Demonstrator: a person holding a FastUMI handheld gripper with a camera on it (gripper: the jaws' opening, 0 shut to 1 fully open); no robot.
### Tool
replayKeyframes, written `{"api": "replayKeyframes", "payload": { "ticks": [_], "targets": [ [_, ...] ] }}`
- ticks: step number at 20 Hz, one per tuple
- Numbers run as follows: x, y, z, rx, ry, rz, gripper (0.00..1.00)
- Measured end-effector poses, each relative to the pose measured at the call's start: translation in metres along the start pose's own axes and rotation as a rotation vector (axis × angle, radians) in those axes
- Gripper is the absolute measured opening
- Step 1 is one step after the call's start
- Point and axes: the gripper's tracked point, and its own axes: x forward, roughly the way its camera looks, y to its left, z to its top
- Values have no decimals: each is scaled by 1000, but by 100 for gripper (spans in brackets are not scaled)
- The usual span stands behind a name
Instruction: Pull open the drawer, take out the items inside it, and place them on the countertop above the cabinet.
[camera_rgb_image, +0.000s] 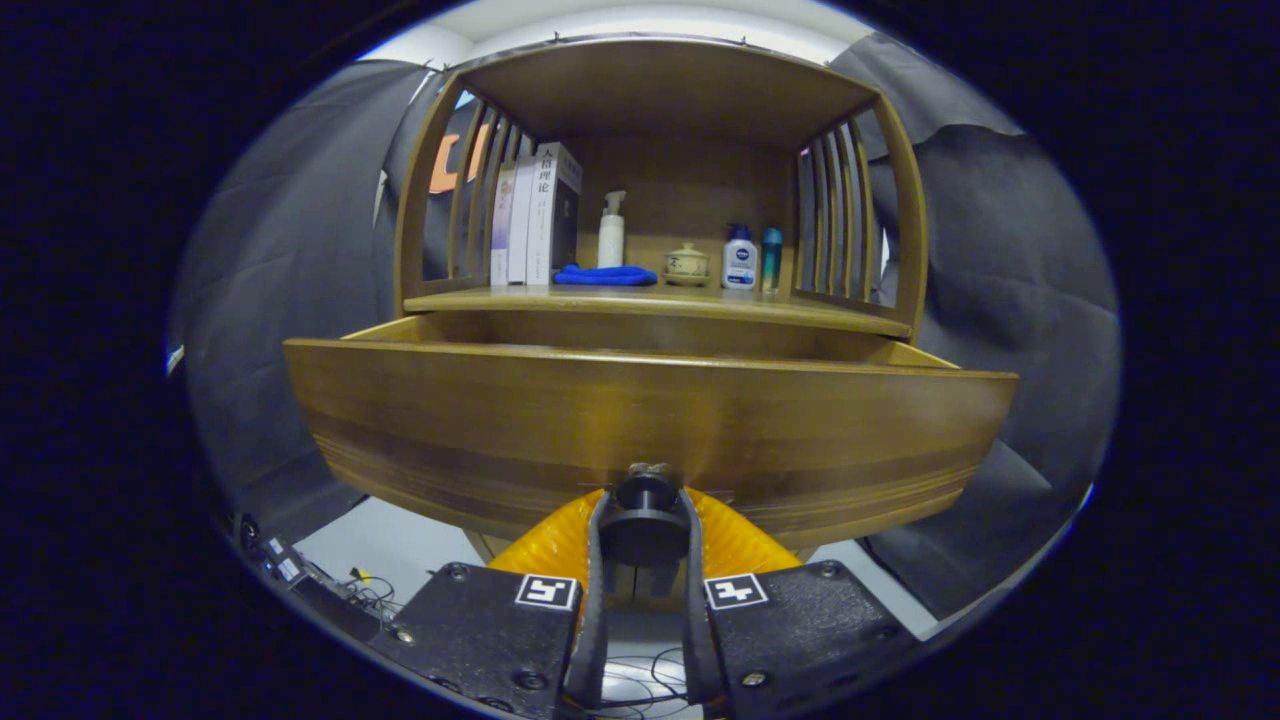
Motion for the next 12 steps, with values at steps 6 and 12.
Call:
{"api": "replayKeyframes", "payload": {
  "ticks": [6,12],
  "targets": [
    [-25,3,-16,11,12,20,33],
    [-40,3,-30,35,46,35,33]
  ]
}}
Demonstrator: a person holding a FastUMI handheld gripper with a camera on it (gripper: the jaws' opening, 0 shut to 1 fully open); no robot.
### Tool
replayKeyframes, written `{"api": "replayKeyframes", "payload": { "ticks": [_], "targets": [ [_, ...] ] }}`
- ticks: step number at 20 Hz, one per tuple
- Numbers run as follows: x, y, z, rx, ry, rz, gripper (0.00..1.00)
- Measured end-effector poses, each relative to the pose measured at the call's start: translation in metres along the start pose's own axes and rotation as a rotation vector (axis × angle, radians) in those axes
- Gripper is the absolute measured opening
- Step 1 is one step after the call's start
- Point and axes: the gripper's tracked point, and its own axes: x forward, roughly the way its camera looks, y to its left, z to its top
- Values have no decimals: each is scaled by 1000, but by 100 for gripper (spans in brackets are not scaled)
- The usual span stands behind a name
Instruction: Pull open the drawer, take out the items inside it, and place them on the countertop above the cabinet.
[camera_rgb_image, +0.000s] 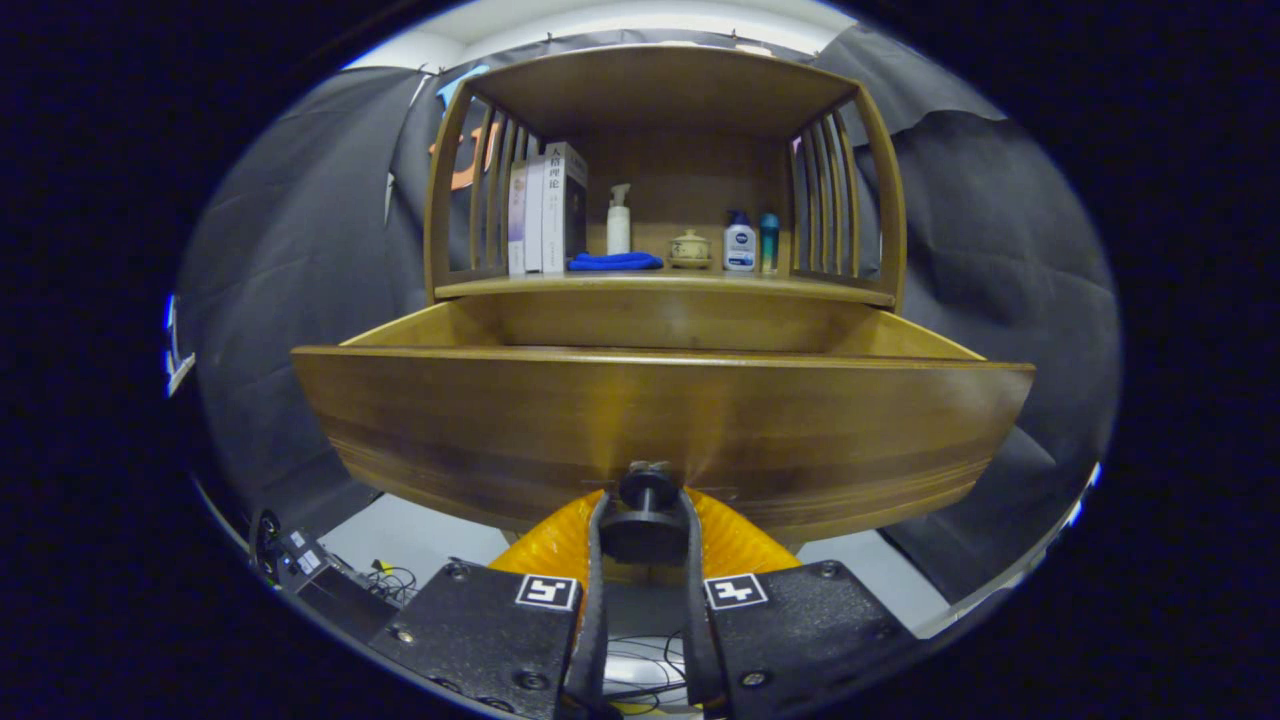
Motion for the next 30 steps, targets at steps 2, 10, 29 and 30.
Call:
{"api": "replayKeyframes", "payload": {
  "ticks": [2,10,29,30],
  "targets": [
    [-4,0,-2,-4,-1,7,33],
    [-3,-3,-5,-31,10,25,38],
    [-44,-66,174,53,-190,-15,100],
    [-39,-61,185,59,-185,-2,100]
  ]
}}
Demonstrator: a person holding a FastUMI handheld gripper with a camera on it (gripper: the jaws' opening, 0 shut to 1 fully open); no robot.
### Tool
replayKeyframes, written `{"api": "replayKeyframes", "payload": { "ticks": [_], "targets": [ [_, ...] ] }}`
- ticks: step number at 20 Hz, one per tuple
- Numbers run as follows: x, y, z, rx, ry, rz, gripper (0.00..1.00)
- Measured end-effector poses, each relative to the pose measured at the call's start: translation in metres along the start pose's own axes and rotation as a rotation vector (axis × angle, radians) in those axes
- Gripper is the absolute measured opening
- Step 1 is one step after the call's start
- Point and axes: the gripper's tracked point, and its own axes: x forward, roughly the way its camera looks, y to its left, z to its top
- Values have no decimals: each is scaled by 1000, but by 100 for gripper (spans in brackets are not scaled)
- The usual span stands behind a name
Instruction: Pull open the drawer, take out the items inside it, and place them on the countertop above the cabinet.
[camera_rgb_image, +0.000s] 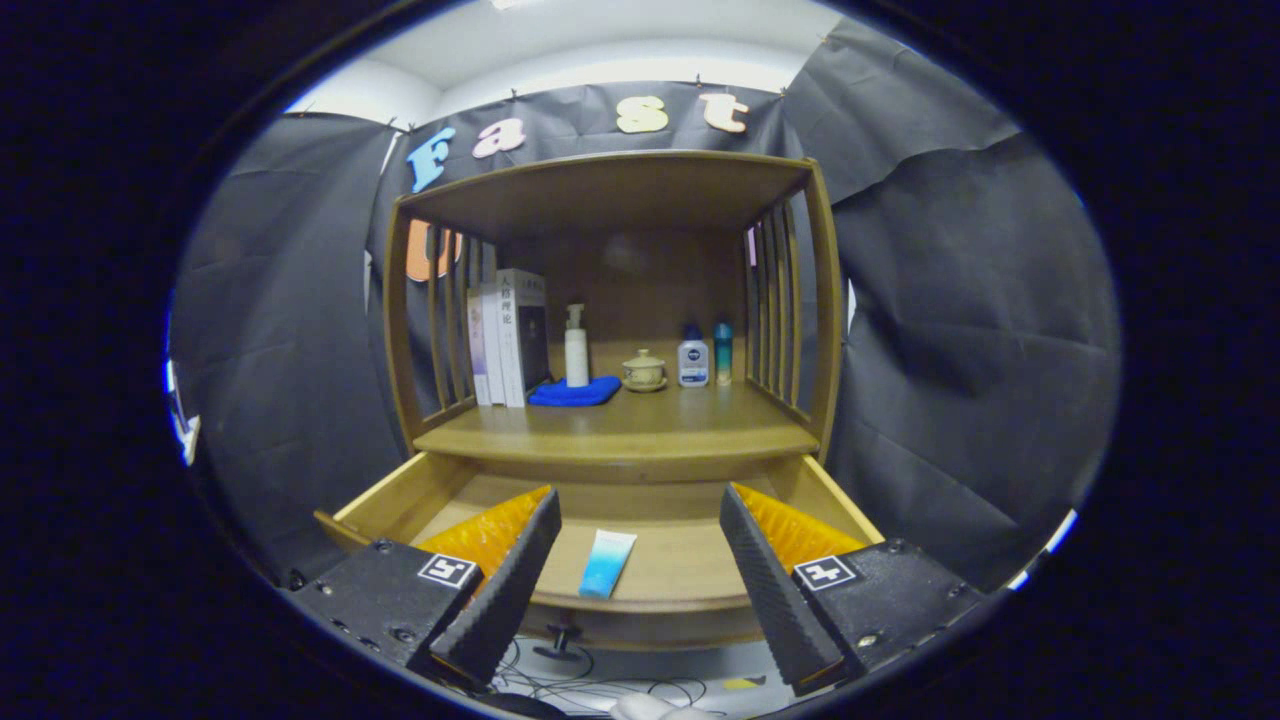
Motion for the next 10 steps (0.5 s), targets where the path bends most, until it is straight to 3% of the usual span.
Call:
{"api": "replayKeyframes", "payload": {
  "ticks": [4,10],
  "targets": [
    [43,22,22,7,64,43,100],
    [109,42,-9,19,331,55,100]
  ]
}}
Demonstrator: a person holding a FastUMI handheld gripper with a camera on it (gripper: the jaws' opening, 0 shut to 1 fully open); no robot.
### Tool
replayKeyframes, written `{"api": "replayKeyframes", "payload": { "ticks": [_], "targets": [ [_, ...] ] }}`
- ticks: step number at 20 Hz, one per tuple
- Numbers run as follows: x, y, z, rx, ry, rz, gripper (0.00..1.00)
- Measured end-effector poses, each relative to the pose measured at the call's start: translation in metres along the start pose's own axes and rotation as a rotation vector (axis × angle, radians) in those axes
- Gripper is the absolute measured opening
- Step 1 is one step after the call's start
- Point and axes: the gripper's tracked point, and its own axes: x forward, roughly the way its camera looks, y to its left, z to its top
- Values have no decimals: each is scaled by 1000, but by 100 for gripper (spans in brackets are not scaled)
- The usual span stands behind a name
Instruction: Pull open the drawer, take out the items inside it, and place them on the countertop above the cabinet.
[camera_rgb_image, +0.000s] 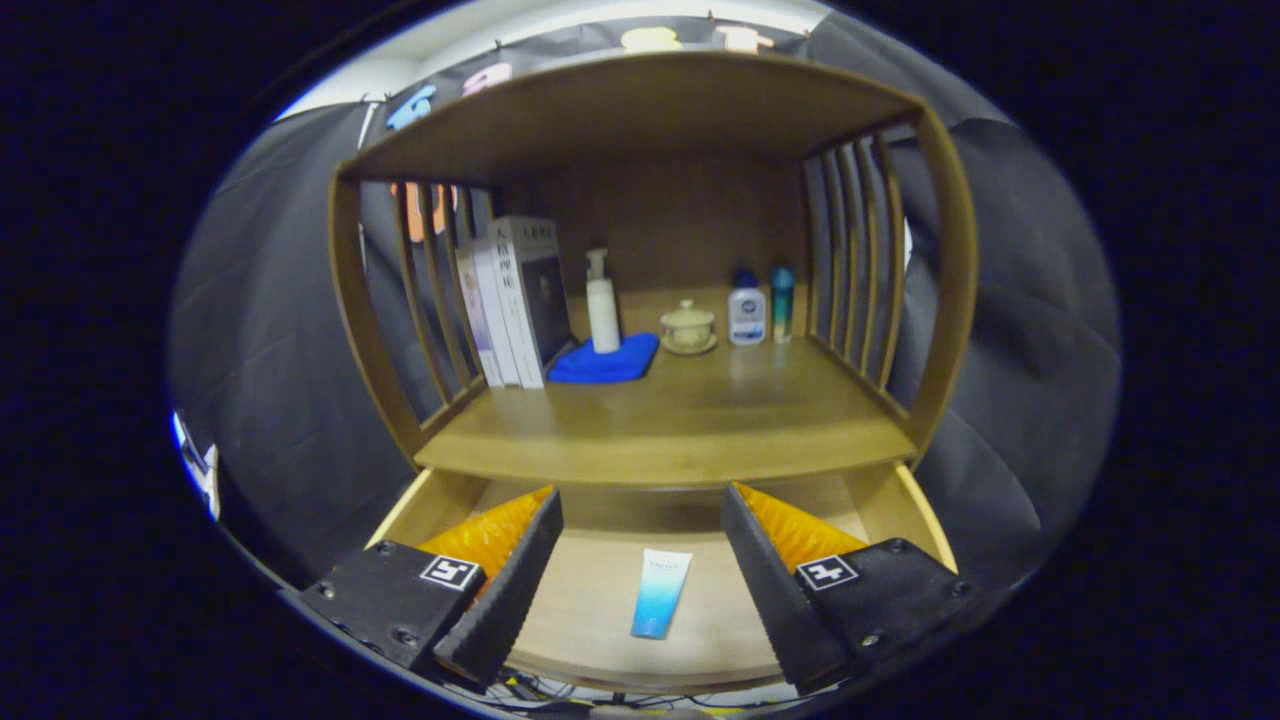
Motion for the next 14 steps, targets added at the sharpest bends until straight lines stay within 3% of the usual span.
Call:
{"api": "replayKeyframes", "payload": {
  "ticks": [9,14],
  "targets": [
    [61,-3,-77,47,444,-38,99],
    [70,-6,-109,67,588,-56,96]
  ]
}}
